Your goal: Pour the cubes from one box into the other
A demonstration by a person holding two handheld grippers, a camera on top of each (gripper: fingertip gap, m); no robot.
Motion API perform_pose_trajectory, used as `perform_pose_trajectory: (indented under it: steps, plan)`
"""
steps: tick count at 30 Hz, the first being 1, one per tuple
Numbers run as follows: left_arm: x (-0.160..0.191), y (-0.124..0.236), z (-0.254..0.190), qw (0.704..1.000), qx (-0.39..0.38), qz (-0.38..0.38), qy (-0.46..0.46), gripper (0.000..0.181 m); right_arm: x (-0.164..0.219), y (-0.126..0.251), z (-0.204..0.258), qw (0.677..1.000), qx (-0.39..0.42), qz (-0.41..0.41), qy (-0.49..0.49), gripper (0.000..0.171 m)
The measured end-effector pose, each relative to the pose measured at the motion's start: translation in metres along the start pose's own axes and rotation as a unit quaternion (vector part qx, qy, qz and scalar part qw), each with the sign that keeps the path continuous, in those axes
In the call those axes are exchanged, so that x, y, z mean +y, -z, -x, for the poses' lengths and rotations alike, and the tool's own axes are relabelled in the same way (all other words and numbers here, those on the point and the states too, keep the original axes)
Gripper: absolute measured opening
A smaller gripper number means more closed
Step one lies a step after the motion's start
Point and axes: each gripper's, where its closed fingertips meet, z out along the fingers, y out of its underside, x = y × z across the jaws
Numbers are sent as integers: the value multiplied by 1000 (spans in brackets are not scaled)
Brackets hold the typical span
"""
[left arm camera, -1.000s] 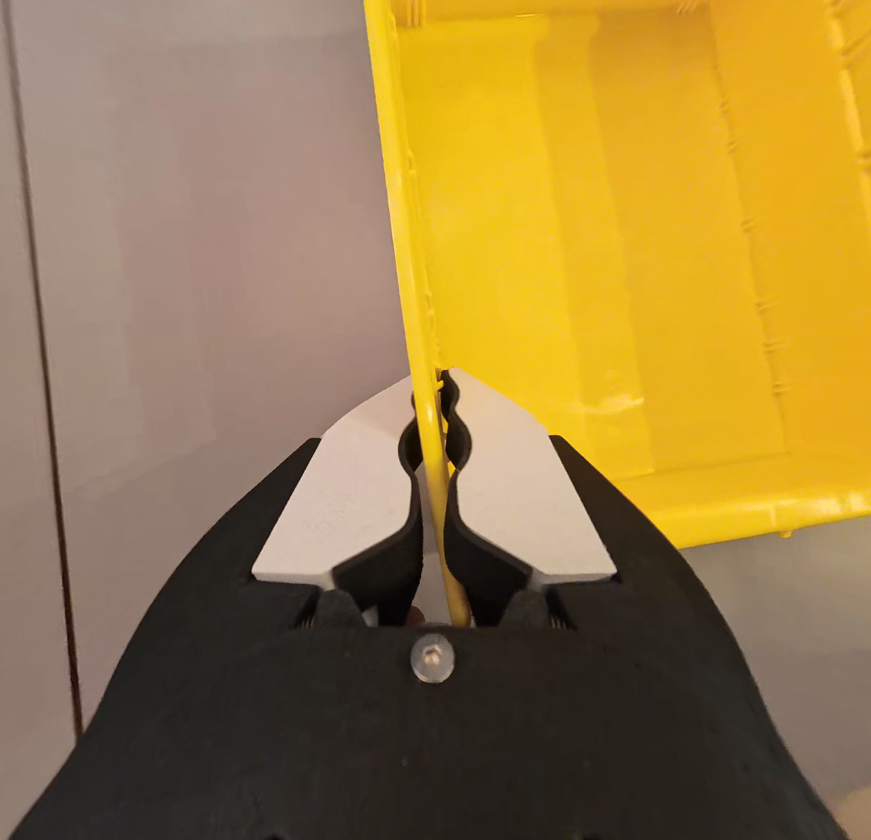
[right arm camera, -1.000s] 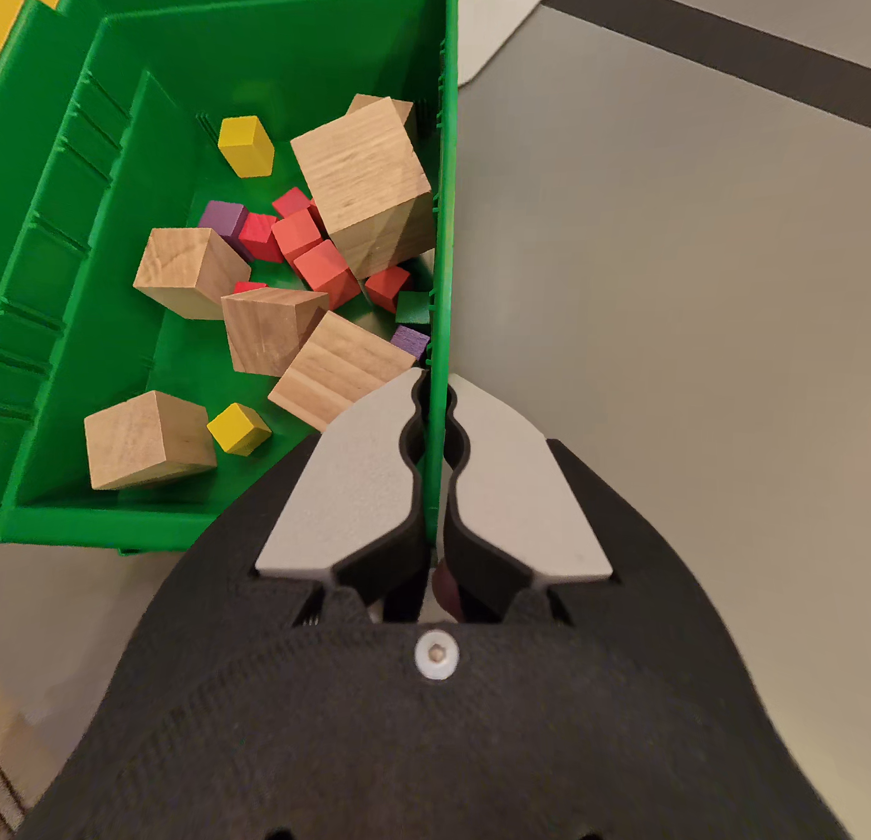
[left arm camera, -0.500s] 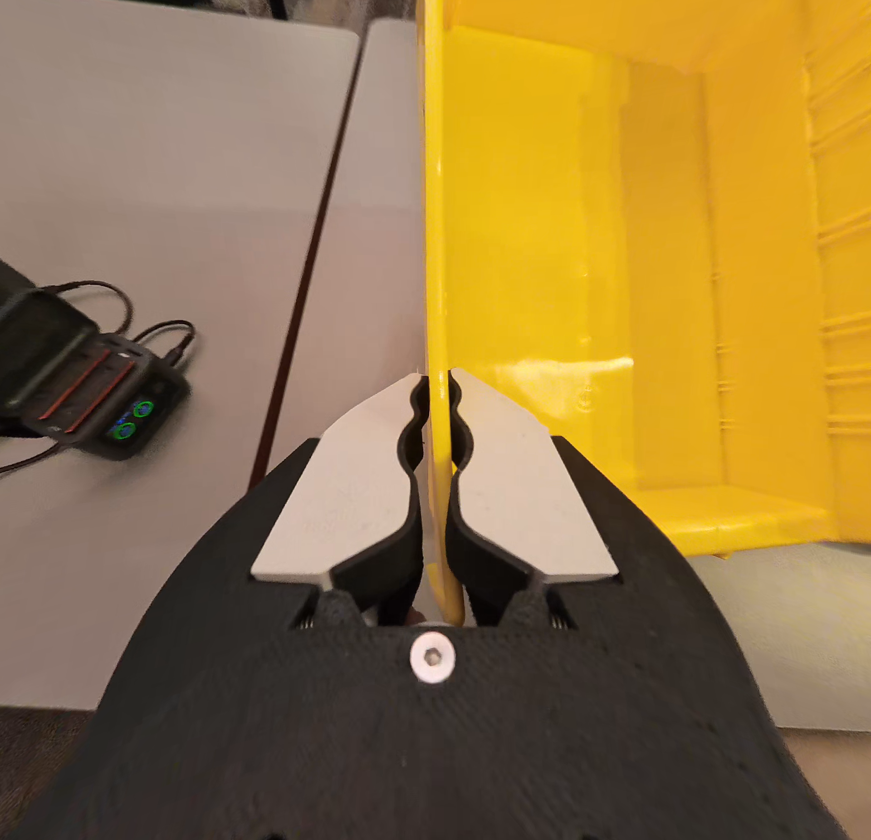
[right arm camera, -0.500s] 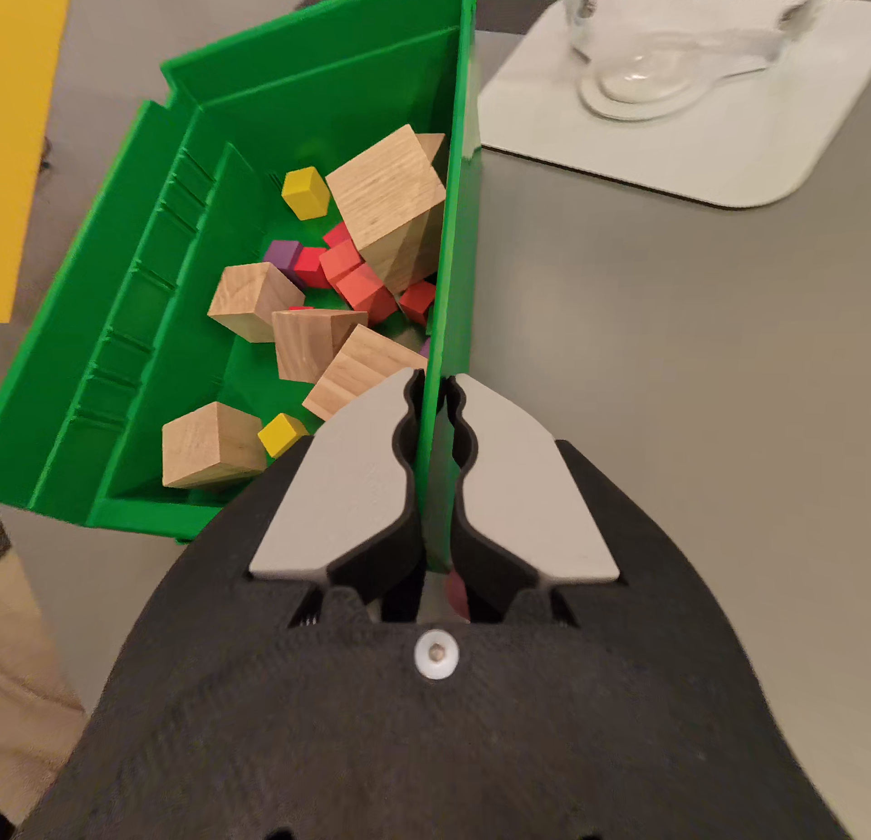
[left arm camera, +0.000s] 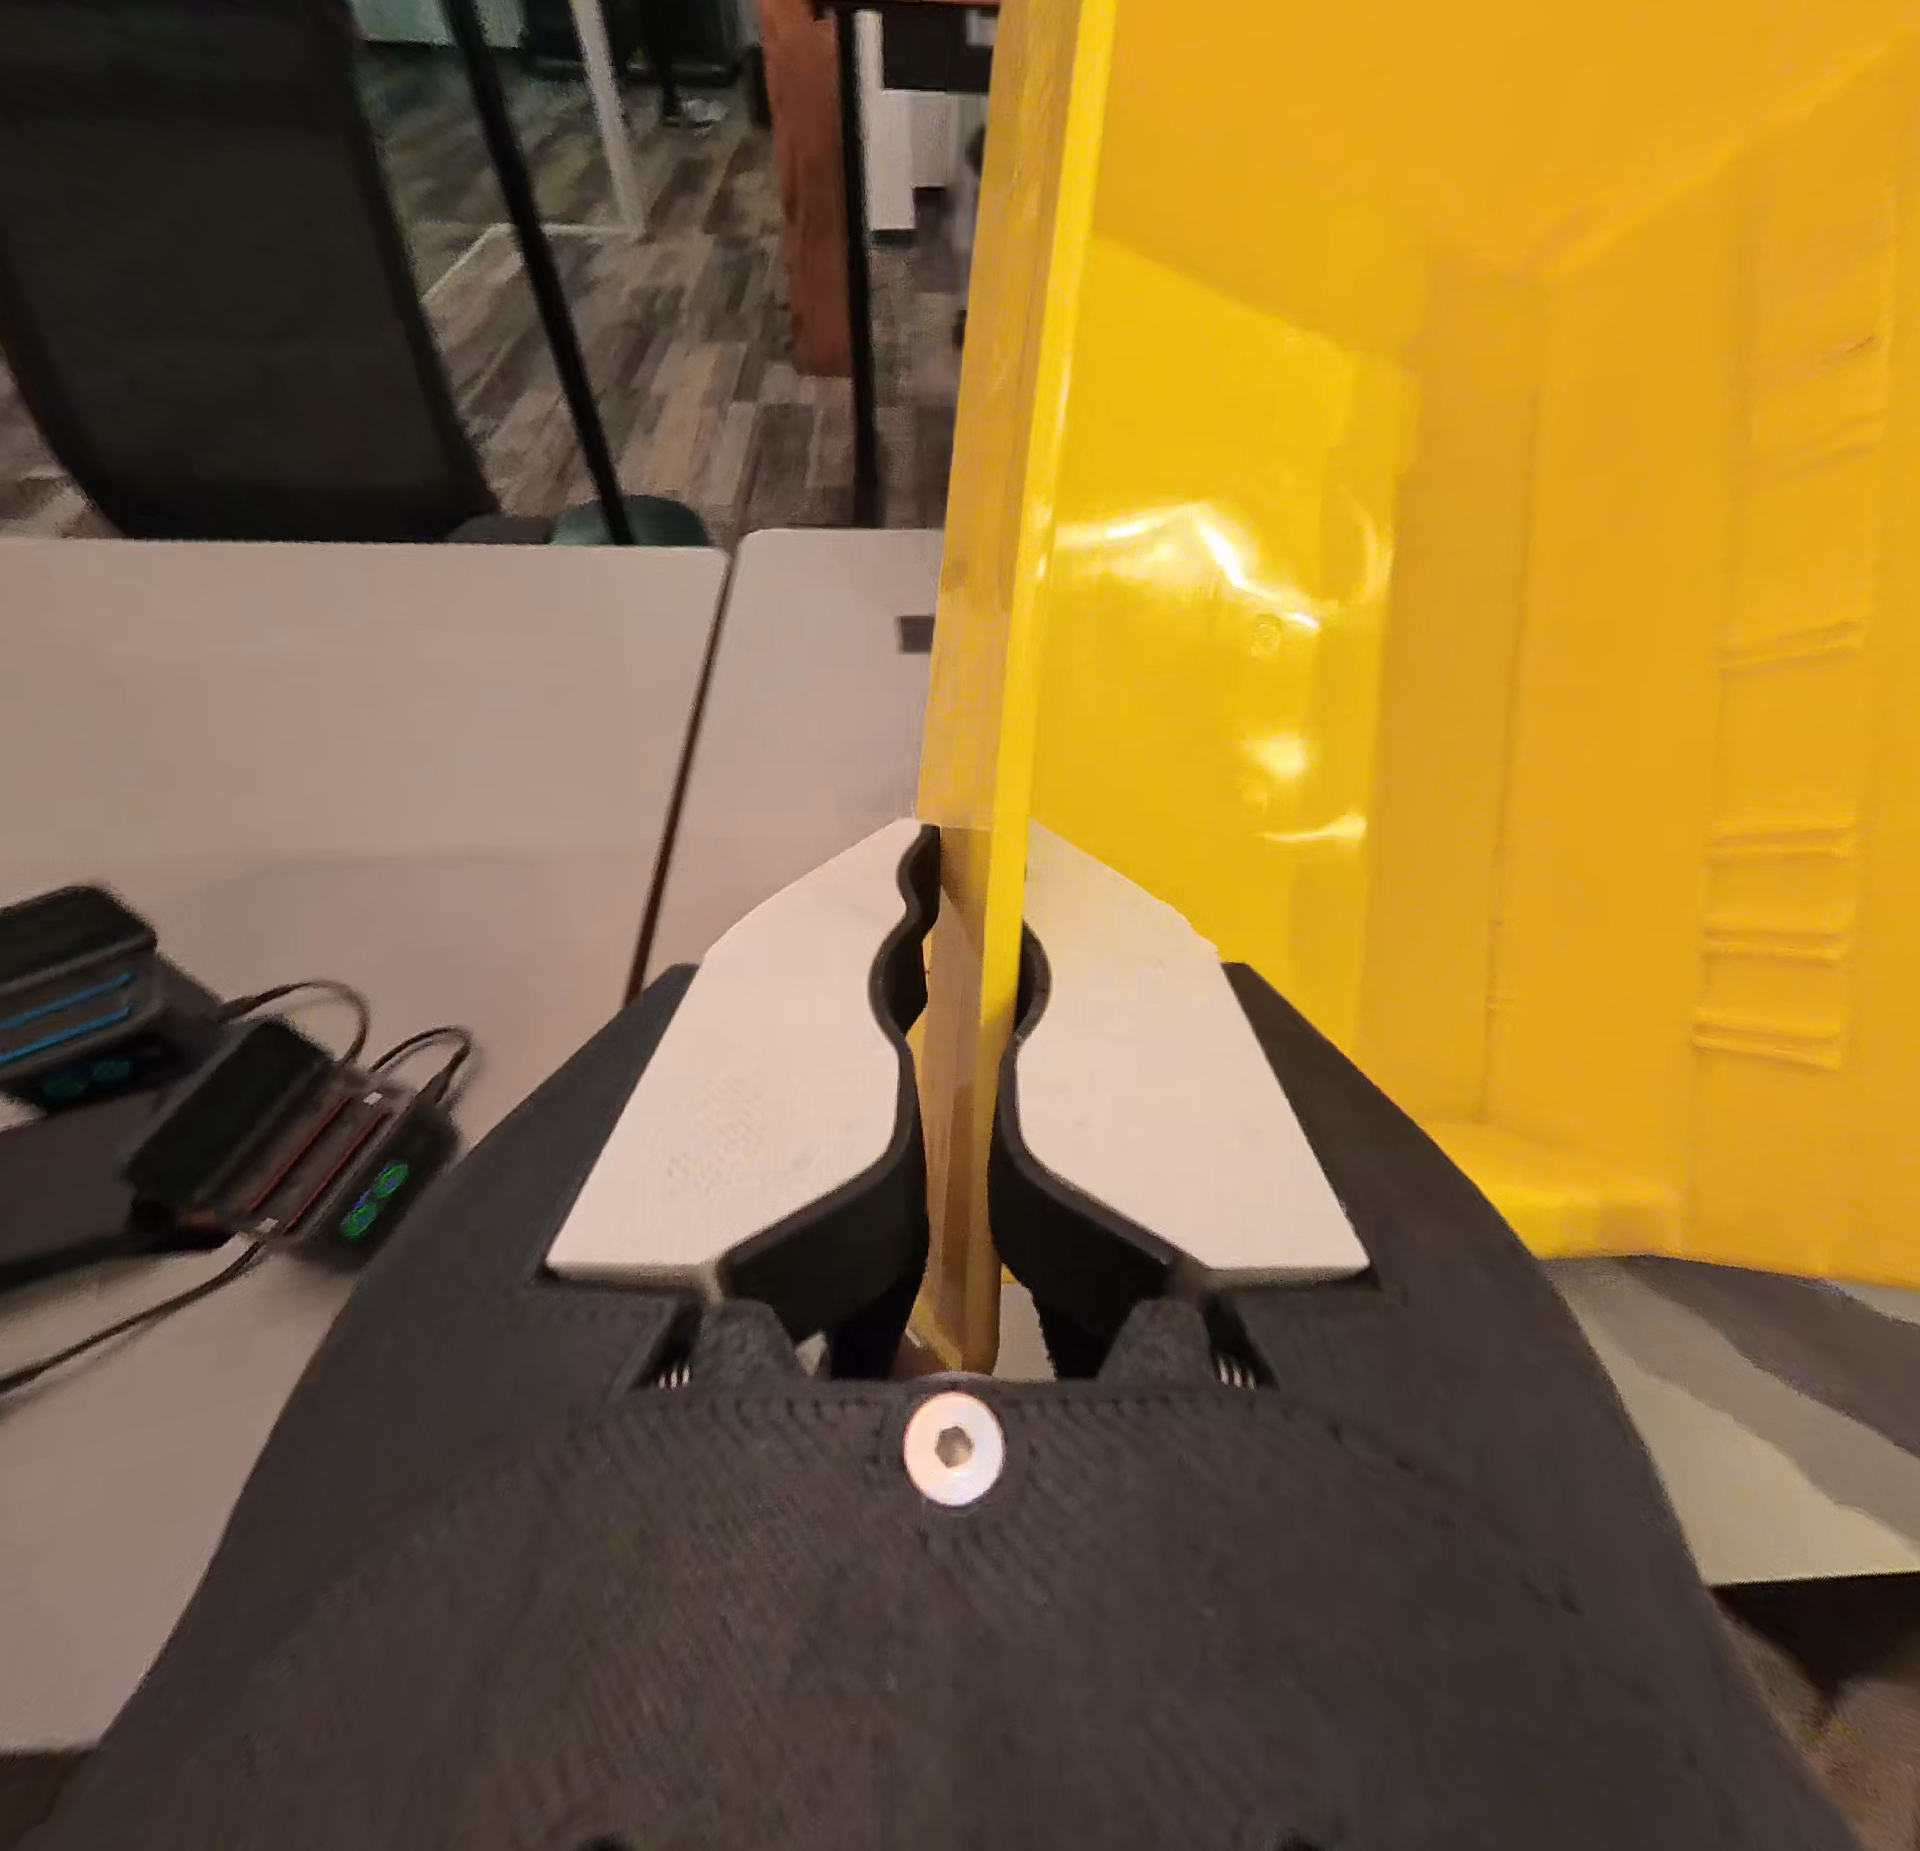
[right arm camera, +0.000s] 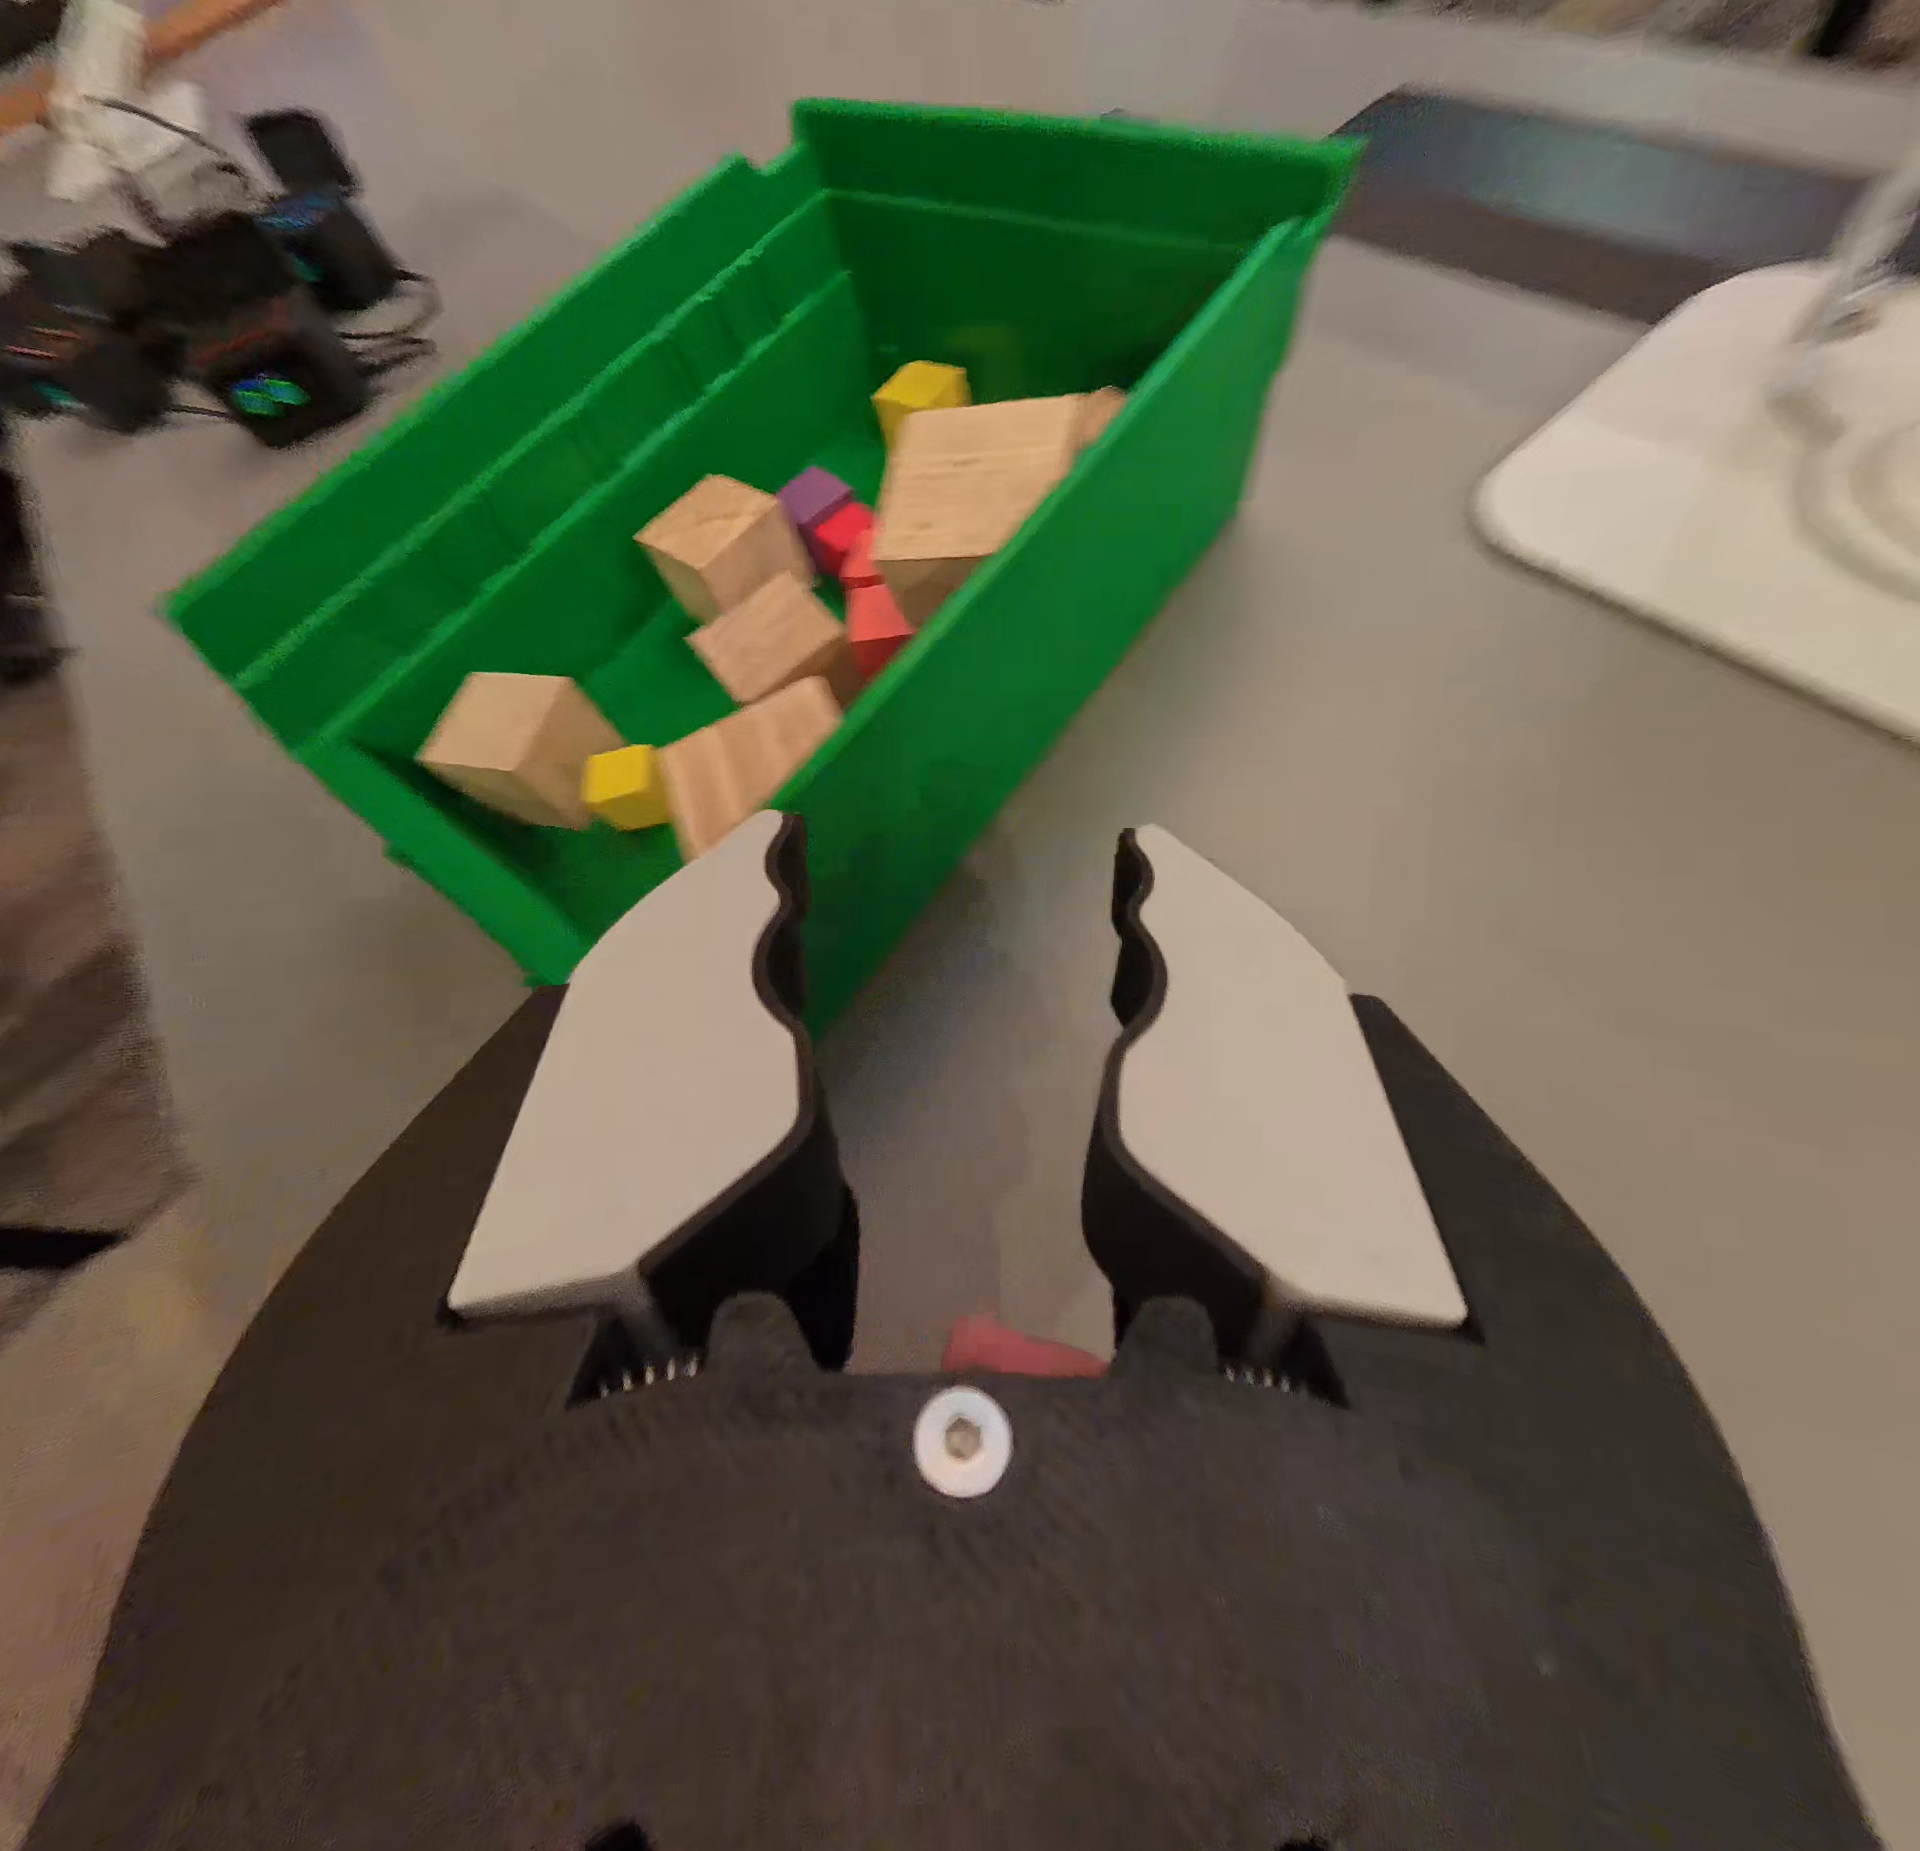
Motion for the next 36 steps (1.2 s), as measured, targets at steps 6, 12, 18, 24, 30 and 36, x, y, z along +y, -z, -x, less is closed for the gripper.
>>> perform_pose_trajectory:
  steps: [6, 12, 18, 24, 30, 36]
  plan:
    - [-14, -45, -95, 996, 85, -10, -19, 9, 1, 54, -77, 989, 128, -18, 74, 58]
    - [-8, -103, -226, 981, 188, 5, -42, 9, 13, 119, -135, 973, 213, -19, 84, 61]
    - [9, -142, -334, 967, 247, 24, -65, 8, 34, 188, -183, 959, 276, -30, 53, 61]
    - [40, -170, -420, 958, 275, 51, -56, 9, 65, 264, -223, 938, 343, -41, 15, 59]
    - [77, -202, -477, 951, 292, 92, -49, 10, 83, 323, -227, 918, 391, -60, 10, 56]
    - [107, -226, -518, 948, 290, 129, -35, 11, 89, 342, -197, 936, 329, -120, -44, 63]
